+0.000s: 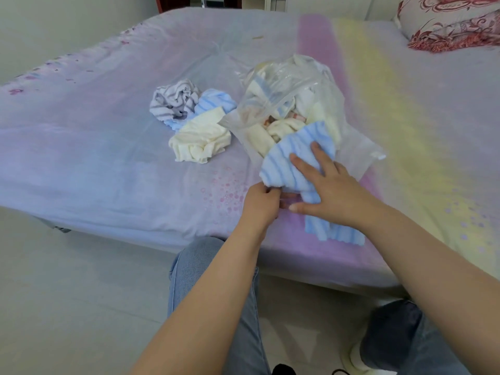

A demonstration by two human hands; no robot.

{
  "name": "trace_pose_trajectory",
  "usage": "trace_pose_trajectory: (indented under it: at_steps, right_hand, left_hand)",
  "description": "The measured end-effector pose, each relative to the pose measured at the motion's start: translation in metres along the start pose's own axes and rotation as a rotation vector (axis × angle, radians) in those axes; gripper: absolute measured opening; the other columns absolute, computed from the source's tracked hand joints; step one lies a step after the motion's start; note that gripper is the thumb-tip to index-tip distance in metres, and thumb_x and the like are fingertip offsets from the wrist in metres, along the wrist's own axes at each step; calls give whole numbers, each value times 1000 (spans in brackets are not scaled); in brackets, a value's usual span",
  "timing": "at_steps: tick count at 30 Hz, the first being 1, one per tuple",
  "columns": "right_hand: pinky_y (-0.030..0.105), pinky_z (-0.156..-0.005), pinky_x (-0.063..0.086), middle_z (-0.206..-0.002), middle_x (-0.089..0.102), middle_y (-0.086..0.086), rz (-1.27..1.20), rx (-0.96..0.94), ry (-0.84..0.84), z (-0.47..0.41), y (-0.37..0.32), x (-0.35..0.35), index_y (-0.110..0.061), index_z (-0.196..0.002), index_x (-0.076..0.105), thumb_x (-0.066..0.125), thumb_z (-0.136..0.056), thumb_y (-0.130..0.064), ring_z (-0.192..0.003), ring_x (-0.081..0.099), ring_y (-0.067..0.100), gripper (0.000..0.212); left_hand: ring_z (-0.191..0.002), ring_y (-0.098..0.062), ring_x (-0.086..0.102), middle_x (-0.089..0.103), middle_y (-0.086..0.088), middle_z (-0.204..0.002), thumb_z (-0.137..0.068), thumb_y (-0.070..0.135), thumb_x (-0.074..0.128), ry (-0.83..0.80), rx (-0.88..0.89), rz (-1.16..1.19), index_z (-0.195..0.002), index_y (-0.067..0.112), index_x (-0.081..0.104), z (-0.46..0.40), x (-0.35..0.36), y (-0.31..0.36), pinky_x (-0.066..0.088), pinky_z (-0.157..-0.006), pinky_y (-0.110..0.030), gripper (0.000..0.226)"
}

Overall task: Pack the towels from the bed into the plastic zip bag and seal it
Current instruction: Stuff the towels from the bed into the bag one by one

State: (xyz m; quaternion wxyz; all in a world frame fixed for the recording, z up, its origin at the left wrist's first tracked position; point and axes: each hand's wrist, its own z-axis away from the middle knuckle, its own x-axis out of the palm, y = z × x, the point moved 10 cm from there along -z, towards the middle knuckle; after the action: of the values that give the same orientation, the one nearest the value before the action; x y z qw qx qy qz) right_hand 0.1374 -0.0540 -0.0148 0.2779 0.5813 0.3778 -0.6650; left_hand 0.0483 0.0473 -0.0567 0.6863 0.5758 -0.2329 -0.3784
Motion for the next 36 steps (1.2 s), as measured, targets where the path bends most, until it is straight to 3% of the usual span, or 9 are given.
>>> trace_pose_trajectory:
  at_steps: [3,7,10,13,16,19,22,28,36]
  right_hand:
    - [36,-86,44,-158,-5,4,76,-11,5,-2,2,-9,-55,-144,-2,65,-87,-27,-113,50,38,93]
    - [23,-84,39,-126,42,1,-184,-97,-11,-25,-8,-35,-33,-142,40,65,-85,-13,-111,54,20,65]
    - [18,-79,39,-110,58,-3,-456,-33,294,-39,-15,-77,-30,-108,65,63,-84,-12,-101,56,10,30]
    - [22,-76,39,-118,46,0,-446,55,585,-43,-17,-82,-29,-111,65,53,-87,-12,-92,50,7,31]
    - [23,-86,40,-136,35,8,-225,-59,358,-58,-36,-42,-24,-133,55,54,-88,-5,-110,50,21,48]
    - [18,-95,30,-150,20,6,-239,-93,102,-52,-38,-29,-30,-142,43,60,-92,-25,-129,40,19,53]
    - [31,-100,38,-150,17,2,-136,-80,-80,-37,-33,-22,-40,-146,31,64,-88,-34,-126,44,21,68]
    - [24,-85,38,-138,24,9,-186,74,-34,-51,-22,-20,-39,-150,17,71,-79,-9,-116,46,24,94]
    - [35,-78,45,-140,22,15,24,100,-5,-128,-22,-5,-27,-152,15,60,-84,-5,-103,52,34,85]
  left_hand:
    - [-71,-11,63,72,-5,-90,-100,15,42,33,31,-7,-94,15,65,-1,-2,-1,47,-61,-23,23]
    - [-82,-31,68,72,-17,-89,-100,23,45,42,85,-161,-85,9,64,-5,-3,1,50,-70,-39,29]
    - [-55,-19,46,50,-5,-58,-98,15,47,44,109,-213,-60,12,42,-1,-5,4,34,-54,-33,39]
    - [-51,-12,33,36,1,-53,-99,16,47,55,97,-210,-56,14,30,3,-6,4,27,-53,-31,46]
    - [-75,-20,67,61,7,-64,-100,24,49,59,69,-124,-66,19,51,3,-9,0,47,-68,-35,34]
    - [-91,-26,70,68,2,-74,-100,22,47,84,84,-74,-70,22,57,2,-17,3,52,-80,-40,32]
    - [-90,-24,70,72,-5,-87,-101,23,45,86,103,-41,-75,24,61,0,-15,5,54,-84,-42,30]
    - [-90,-21,70,74,-6,-92,-102,29,42,71,123,-120,-84,21,63,-1,-4,4,55,-84,-42,29]
    - [-87,-20,65,74,-8,-90,-103,28,42,122,174,-215,-94,5,64,10,-4,2,48,-74,-30,34]
